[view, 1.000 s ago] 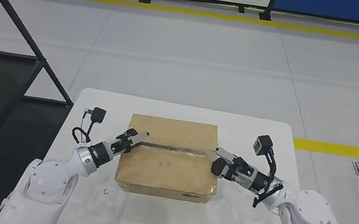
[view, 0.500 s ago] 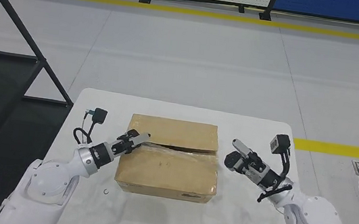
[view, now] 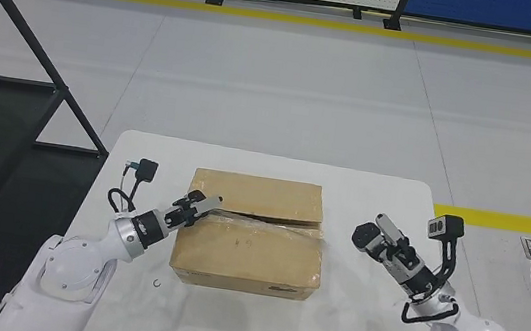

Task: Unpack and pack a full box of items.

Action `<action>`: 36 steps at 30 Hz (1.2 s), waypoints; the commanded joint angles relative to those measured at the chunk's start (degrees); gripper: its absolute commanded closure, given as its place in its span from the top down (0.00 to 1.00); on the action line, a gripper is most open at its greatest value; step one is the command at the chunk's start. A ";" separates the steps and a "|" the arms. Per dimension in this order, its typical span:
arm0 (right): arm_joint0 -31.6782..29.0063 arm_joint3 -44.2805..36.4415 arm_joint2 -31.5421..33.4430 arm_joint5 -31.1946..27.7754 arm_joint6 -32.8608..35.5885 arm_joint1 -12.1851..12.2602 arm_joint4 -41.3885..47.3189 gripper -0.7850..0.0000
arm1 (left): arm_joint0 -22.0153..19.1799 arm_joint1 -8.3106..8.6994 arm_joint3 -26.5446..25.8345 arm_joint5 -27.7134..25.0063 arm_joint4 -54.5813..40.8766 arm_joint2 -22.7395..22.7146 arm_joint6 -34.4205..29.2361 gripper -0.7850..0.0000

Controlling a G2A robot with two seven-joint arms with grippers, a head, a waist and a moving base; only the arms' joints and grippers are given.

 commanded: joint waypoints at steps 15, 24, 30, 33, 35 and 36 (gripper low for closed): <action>-1.92 -3.39 0.64 -18.29 -1.28 0.52 -26.75 1.00 | -0.10 0.39 -0.15 0.22 -0.16 0.57 0.44 1.00; -7.51 -11.24 -2.98 -11.55 -17.45 -0.07 -67.83 1.00 | -0.32 0.58 -0.11 0.57 -0.16 0.99 0.51 1.00; -7.61 -11.14 -3.20 -10.44 -17.67 -0.15 -67.68 1.00 | -0.52 0.68 -0.06 0.55 -0.03 1.36 0.73 1.00; -7.61 -11.35 -3.10 -9.97 -18.01 -0.15 -68.47 1.00 | -0.56 0.73 -0.09 0.60 -0.07 1.47 0.83 1.00; -7.74 -12.97 -3.55 -9.42 -20.12 -0.05 -76.64 1.00 | -0.57 0.77 -0.15 0.64 -0.10 1.52 0.87 1.00; -8.04 -13.86 -4.23 -9.29 -22.00 -0.02 -81.44 1.00 | -0.57 0.79 -0.21 0.63 -0.04 1.51 0.94 1.00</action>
